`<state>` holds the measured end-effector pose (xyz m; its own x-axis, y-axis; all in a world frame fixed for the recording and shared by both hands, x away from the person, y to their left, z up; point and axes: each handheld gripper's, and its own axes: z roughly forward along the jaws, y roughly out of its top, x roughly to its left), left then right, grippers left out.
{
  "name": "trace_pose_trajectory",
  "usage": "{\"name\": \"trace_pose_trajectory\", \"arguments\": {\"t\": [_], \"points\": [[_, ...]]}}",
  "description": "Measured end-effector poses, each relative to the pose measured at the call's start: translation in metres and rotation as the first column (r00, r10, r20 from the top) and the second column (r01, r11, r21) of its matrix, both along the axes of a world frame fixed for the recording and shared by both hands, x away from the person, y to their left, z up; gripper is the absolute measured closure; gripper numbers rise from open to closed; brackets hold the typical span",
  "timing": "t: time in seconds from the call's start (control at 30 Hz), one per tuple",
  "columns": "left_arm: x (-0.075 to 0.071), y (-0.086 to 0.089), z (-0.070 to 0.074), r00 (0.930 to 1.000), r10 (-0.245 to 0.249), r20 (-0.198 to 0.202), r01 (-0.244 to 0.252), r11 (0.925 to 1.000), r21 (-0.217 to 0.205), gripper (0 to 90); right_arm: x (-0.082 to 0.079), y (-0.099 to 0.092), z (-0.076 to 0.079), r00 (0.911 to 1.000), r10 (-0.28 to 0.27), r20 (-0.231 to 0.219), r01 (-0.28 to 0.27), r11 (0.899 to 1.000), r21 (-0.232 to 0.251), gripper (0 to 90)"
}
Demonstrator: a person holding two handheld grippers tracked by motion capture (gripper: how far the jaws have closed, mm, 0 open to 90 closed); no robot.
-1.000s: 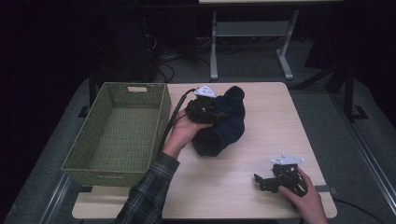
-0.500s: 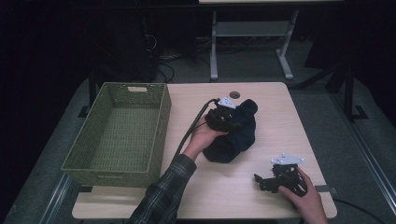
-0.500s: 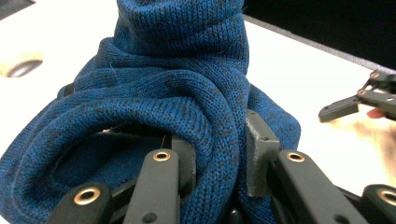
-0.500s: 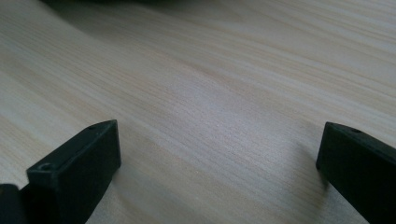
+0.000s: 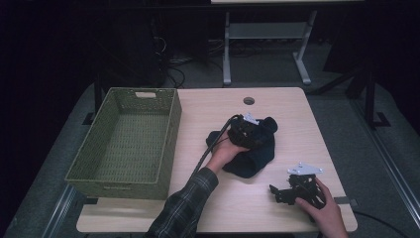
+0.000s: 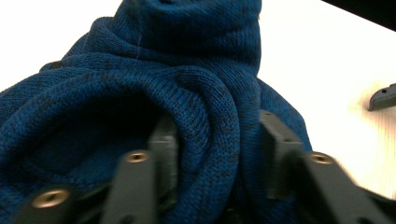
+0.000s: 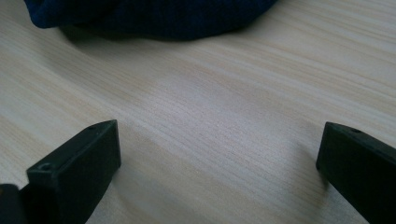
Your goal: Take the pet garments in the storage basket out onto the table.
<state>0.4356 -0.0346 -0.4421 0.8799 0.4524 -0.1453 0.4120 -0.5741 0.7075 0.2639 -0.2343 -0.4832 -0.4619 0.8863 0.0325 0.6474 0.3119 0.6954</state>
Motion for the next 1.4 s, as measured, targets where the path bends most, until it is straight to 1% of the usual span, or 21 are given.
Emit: {"name": "trace_pose_trajectory", "arguments": {"t": [0.03, 0.13, 0.17, 0.2, 0.23, 0.27, 0.3, 0.33, 0.47, 0.57, 0.67, 0.77, 0.8, 0.9, 0.93, 0.97, 1.13, 1.17, 1.2, 1.3, 1.4], "points": [[0.000, 0.000, 0.000, 1.0000, -0.002, 0.001, 0.002, 1.0000, 0.002, 51.6, 0.000, 0.000, 0.000, 1.0000, 0.000, 0.000, 0.000, 1.000, 0.000, 0.0], [-0.001, -0.001, 0.002, 0.9998, -0.004, 0.019, 0.004, 0.9998, 0.022, 39.2, 0.000, 0.000, 0.000, 1.0000, 0.001, 0.000, -0.001, 1.000, 0.000, 0.0], [-0.001, -0.001, 0.002, 0.9998, 0.001, 0.022, -0.001, 0.9997, 0.023, 29.3, 0.000, 0.000, 0.000, 1.0000, 0.001, 0.000, -0.001, 1.000, 0.000, 0.0], [-0.001, 0.000, 0.005, 0.9998, 0.004, 0.018, -0.005, 0.9997, 0.024, 24.9, 0.000, 0.000, 0.000, 1.0000, 0.001, 0.000, -0.001, 1.000, 0.000, 0.0], [-0.001, 0.000, 0.005, 0.9998, 0.004, 0.018, -0.005, 0.9997, 0.024, 21.9, 0.000, 0.000, 0.000, 1.0000, 0.001, 0.000, -0.001, 1.000, 0.000, 0.0], [-0.002, 0.001, 0.006, 0.9998, 0.012, 0.014, -0.012, 0.9998, 0.018, 21.9, 0.000, 0.000, 0.000, 1.0000, 0.002, 0.000, -0.002, 1.000, 0.000, 0.0], [-0.002, 0.002, 0.008, 0.9998, 0.015, 0.016, -0.015, 0.9998, 0.015, 18.4, 0.000, 0.000, 0.000, 1.0000, 0.002, 0.000, -0.002, 1.000, 0.000, 0.0], [-0.003, 0.003, 0.010, 0.9998, 0.014, 0.015, -0.014, 0.9997, 0.019, 17.1, 0.000, 0.000, 0.000, 1.0000, 0.000, -0.002, 0.000, 1.000, 0.002, 0.0], [-0.006, 0.009, 0.020, 0.9997, 0.015, 0.021, -0.015, 0.9998, -0.014, 14.3, 0.000, 0.000, 0.000, 1.0000, 0.003, 0.003, -0.003, 1.000, -0.002, 0.0], [-0.009, 0.013, 0.026, 0.9995, 0.009, 0.030, -0.008, 0.9996, -0.028, 13.6, 0.000, 0.000, 0.000, 1.0000, 0.002, 0.003, -0.002, 1.000, 0.001, 0.0], [-0.013, 0.017, 0.033, 0.9994, 0.008, 0.034, -0.007, 0.9995, -0.031, 13.2, 0.000, 0.000, 0.000, 1.0000, 0.002, 0.002, -0.002, 1.000, -0.001, 0.0], [-0.017, 0.024, 0.039, 0.9986, 0.011, 0.053, -0.009, 0.9994, -0.032, 13.1, 0.000, 0.000, 0.000, 1.0000, 0.001, 0.000, -0.001, 1.000, 0.001, 0.0], [-0.018, 0.026, 0.040, 0.9983, 0.017, 0.056, -0.014, 0.9990, -0.043, 13.1, 0.000, 0.000, 0.000, 1.0000, -0.001, -0.002, 0.001, 1.000, 0.003, 0.0], [-0.022, 0.033, 0.044, 0.9980, 0.017, 0.062, -0.015, 0.9991, -0.040, 13.1, 0.000, 0.000, 0.000, 1.0000, -0.001, -0.002, 0.001, 1.000, 0.004, 0.0], [-0.024, 0.035, 0.045, 0.9978, 0.021, 0.063, -0.018, 0.9989, -0.044, 13.1, 0.000, 0.000, 0.000, 1.0000, -0.001, -0.002, 0.001, 1.000, 0.004, 0.0], [-0.025, 0.038, 0.047, 0.9974, 0.014, 0.071, -0.011, 0.9993, -0.035, 13.1, 0.000, 0.000, 0.000, 1.0000, -0.001, -0.002, 0.001, 1.000, 0.003, 0.0], [-0.034, 0.053, 0.051, 0.9959, 0.027, 0.086, -0.023, 0.9984, -0.051, 13.1, 0.000, 0.000, 0.000, 1.0000, 0.000, -0.002, 0.000, 1.000, 0.001, 0.0], [-0.035, 0.056, 0.052, 0.9958, 0.029, 0.087, -0.026, 0.9988, -0.042, 13.1, 0.000, 0.000, 0.000, 1.0000, 0.001, -0.001, -0.001, 1.000, 0.000, 0.0], [-0.037, 0.058, 0.052, 0.9958, 0.034, 0.085, -0.030, 0.9985, -0.045, 13.1, 0.000, 0.000, 0.000, 1.0000, 0.001, -0.001, -0.001, 1.000, 0.000, 0.0], [-0.042, 0.070, 0.050, 0.9944, 0.048, 0.094, -0.046, 0.9986, -0.027, 13.1, 0.000, 0.000, 0.000, 1.0000, 0.000, -0.002, 0.000, 1.000, 0.002, 0.0], [-0.047, 0.081, 0.048, 0.9935, 0.063, 0.095, -0.060, 0.9977, -0.030, 13.1, 0.000, 0.000, 0.000, 1.0000, 0.001, -0.001, -0.001, 1.000, 0.001, 0.0]]}}
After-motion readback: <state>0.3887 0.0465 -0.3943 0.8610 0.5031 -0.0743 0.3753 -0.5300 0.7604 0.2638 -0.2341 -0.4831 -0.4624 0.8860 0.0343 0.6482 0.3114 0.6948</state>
